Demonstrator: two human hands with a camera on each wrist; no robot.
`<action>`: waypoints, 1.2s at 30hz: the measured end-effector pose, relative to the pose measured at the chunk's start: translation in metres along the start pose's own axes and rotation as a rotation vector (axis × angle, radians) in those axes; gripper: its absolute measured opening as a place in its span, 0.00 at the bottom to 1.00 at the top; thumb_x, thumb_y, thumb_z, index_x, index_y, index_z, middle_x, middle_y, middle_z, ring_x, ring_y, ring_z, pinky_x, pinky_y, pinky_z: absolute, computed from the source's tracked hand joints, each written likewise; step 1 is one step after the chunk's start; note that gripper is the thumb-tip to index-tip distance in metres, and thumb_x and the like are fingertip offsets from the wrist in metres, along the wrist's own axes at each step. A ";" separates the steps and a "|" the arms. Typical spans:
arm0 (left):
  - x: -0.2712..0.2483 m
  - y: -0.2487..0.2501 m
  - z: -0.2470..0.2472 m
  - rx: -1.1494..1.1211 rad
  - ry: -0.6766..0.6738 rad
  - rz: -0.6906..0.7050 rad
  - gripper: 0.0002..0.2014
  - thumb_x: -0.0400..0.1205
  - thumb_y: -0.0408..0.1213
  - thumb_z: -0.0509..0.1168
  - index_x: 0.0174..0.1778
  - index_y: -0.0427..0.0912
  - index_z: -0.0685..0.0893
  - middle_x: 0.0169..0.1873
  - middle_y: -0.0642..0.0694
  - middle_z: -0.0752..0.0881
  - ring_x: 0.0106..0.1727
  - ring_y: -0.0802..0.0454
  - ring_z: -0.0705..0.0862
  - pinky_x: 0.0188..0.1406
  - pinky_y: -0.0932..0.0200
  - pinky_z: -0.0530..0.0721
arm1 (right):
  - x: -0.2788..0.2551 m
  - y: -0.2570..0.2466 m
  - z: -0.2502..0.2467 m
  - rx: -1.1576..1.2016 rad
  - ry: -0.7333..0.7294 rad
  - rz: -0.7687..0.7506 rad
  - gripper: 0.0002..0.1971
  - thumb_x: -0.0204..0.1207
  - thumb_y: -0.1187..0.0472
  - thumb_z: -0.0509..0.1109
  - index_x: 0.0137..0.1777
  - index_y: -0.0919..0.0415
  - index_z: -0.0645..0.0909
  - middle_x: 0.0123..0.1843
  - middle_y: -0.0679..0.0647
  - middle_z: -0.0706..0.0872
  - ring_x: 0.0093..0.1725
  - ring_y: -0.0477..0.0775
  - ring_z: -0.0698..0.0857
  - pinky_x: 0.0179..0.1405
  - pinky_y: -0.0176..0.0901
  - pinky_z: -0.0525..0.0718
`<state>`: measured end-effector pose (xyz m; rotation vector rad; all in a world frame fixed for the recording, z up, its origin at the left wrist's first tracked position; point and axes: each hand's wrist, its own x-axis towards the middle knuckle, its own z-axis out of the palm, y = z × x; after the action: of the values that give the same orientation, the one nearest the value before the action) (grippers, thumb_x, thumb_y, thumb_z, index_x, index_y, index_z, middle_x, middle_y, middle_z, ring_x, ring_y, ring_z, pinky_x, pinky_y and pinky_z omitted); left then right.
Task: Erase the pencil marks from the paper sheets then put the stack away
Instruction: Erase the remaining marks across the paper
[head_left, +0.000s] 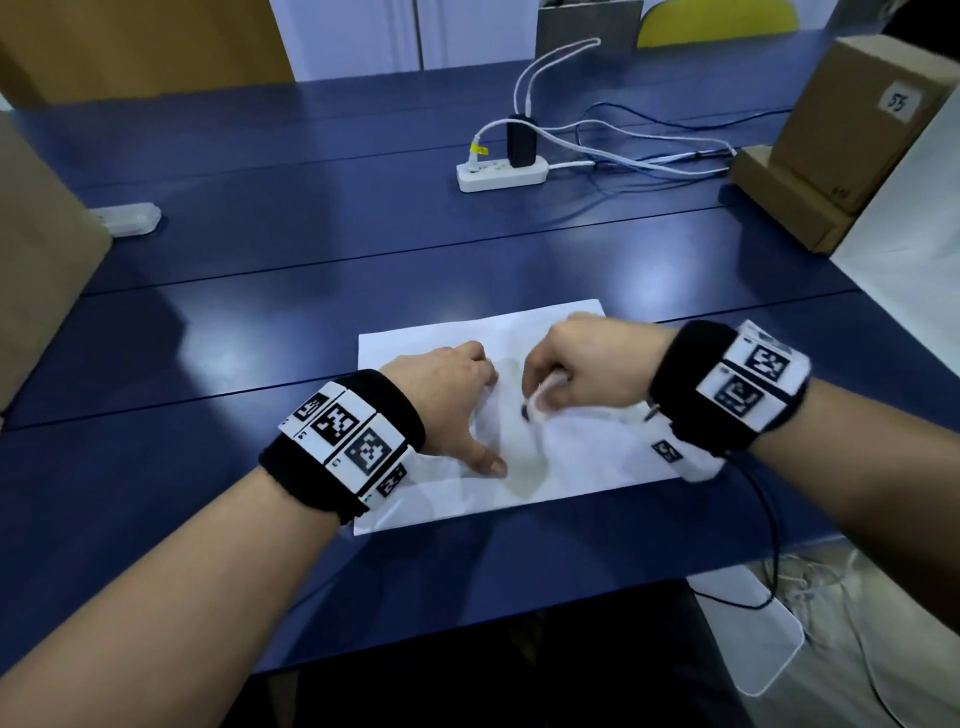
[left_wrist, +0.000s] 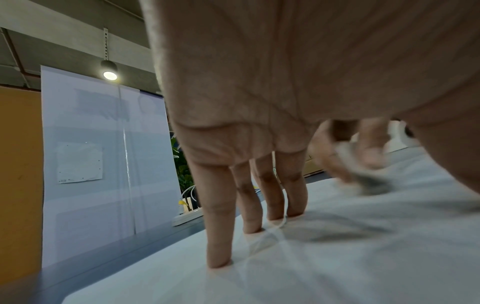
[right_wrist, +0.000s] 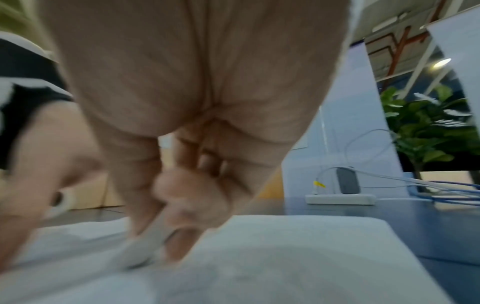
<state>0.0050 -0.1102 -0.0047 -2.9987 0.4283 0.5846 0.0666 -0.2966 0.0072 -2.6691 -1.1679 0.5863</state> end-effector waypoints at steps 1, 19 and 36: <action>0.000 0.000 0.000 -0.004 0.001 0.001 0.52 0.59 0.75 0.73 0.76 0.49 0.71 0.66 0.55 0.72 0.63 0.52 0.78 0.53 0.46 0.85 | 0.005 0.004 -0.002 -0.001 0.076 0.047 0.07 0.74 0.53 0.74 0.50 0.49 0.90 0.44 0.44 0.91 0.46 0.43 0.84 0.53 0.44 0.85; 0.000 0.001 -0.001 0.000 -0.010 -0.010 0.53 0.59 0.75 0.73 0.77 0.49 0.71 0.64 0.55 0.72 0.63 0.52 0.78 0.54 0.46 0.85 | -0.017 -0.008 0.003 0.028 -0.170 -0.076 0.07 0.73 0.55 0.76 0.50 0.48 0.90 0.36 0.41 0.88 0.39 0.32 0.82 0.38 0.27 0.78; 0.000 0.002 -0.001 -0.007 -0.017 -0.006 0.53 0.60 0.73 0.73 0.78 0.49 0.70 0.66 0.55 0.71 0.65 0.52 0.76 0.55 0.44 0.85 | -0.003 0.009 -0.003 0.007 0.033 0.046 0.06 0.73 0.50 0.76 0.48 0.46 0.89 0.39 0.42 0.87 0.41 0.40 0.82 0.49 0.45 0.85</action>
<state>0.0046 -0.1125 -0.0034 -2.9978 0.4172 0.6117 0.0723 -0.3047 0.0077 -2.6953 -1.0968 0.5497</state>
